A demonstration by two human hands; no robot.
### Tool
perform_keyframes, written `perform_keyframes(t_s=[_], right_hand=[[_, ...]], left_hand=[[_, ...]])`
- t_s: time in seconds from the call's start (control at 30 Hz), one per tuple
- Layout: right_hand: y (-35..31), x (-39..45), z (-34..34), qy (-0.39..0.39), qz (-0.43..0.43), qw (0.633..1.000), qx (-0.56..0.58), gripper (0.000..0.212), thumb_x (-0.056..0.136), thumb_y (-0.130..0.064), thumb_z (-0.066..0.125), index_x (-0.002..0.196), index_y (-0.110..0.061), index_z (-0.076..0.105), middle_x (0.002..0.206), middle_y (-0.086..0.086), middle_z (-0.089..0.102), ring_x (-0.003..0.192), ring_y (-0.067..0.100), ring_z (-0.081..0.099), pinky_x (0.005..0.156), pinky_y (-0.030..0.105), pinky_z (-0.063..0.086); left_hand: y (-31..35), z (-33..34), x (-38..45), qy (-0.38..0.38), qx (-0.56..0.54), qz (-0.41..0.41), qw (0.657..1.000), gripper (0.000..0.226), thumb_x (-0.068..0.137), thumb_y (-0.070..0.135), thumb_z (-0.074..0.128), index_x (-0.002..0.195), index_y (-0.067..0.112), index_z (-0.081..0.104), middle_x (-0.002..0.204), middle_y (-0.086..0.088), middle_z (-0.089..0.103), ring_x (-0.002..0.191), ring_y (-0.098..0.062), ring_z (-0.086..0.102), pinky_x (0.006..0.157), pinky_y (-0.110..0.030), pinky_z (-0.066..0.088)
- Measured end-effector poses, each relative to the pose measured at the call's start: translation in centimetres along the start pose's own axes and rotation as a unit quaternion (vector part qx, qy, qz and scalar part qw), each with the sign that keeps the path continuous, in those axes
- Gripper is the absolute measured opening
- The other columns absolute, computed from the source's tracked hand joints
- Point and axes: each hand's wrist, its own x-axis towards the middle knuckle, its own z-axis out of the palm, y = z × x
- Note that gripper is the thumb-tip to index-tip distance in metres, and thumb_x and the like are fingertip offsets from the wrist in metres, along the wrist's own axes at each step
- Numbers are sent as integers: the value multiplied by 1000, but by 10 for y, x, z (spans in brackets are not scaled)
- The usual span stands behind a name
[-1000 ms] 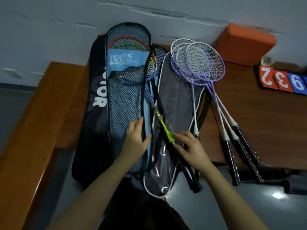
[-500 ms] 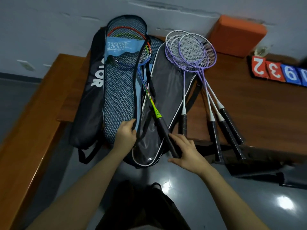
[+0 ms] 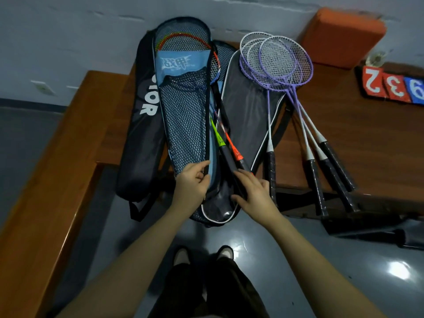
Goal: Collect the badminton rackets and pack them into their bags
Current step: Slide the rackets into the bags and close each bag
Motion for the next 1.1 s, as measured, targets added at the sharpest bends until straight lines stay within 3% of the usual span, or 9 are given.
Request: perform_keyframes(t_s=[0.13,0.23,0.33,0.47,0.63,0.73,0.87,1.0,1.1], right_hand=[[18,-18,-4,-11,-10,992,-127,64,80,-58,48,135,-26,46,139,3,46,118,29,45,94,39,27],[26,-37,-5,-28,39,978,-204,74,75,-67,45,136,-25,45,124,6,57,101,29,58,82,44,40],[33,-45,-1,-42,34,975,-217,86,71,-51,70,142,-26,31,119,7,58,95,30,59,79,42,35],[36,-42,-8,-89,17,983,-160,92,80,-25,69,149,-26,8,134,7,41,115,26,46,87,35,22],[32,-43,-16,16,4,1000,8,69,84,-11,65,143,-21,31,138,3,43,119,15,38,88,25,20],[17,-29,-8,60,-22,997,35,56,83,-10,66,135,-14,45,135,10,48,121,27,45,92,28,23],[7,-15,6,49,-39,998,19,50,84,-15,66,131,-14,51,132,12,47,114,32,50,92,35,28],[18,-15,2,12,-86,995,-40,71,72,-33,75,136,-21,45,134,8,45,111,26,50,90,32,23],[29,-18,-4,-4,-102,990,-97,80,69,-27,77,139,-27,37,134,9,46,111,27,52,89,35,24]], left_hand=[[-4,2,-1,0,-1,16,1000,35,80,-4,61,114,5,63,83,0,48,61,-5,49,65,-12,44],[-4,6,-2,7,-6,13,1000,35,79,-6,60,112,4,63,82,4,45,61,-6,48,66,-15,43],[-6,8,-2,-3,10,15,1000,34,78,-6,61,111,3,64,80,3,45,62,-7,48,67,-17,44],[-4,9,-1,-12,15,-11,1000,33,80,-5,60,111,5,64,83,1,46,64,-6,48,67,-12,42],[-2,7,0,1,26,-60,998,33,79,-3,61,108,10,67,82,-1,50,61,-7,50,66,-1,37],[5,9,-1,-3,27,-55,998,33,78,-4,61,108,10,67,78,0,48,60,-2,51,66,0,37],[17,8,-1,8,10,-36,999,32,78,-5,63,107,8,67,73,4,47,61,3,51,66,-2,39],[19,3,1,0,13,-54,998,32,80,-1,63,109,12,66,79,-1,51,63,-1,52,68,-2,41],[16,2,-2,-2,7,-88,996,32,81,1,63,110,15,66,85,-5,55,67,-7,53,71,-6,42]])
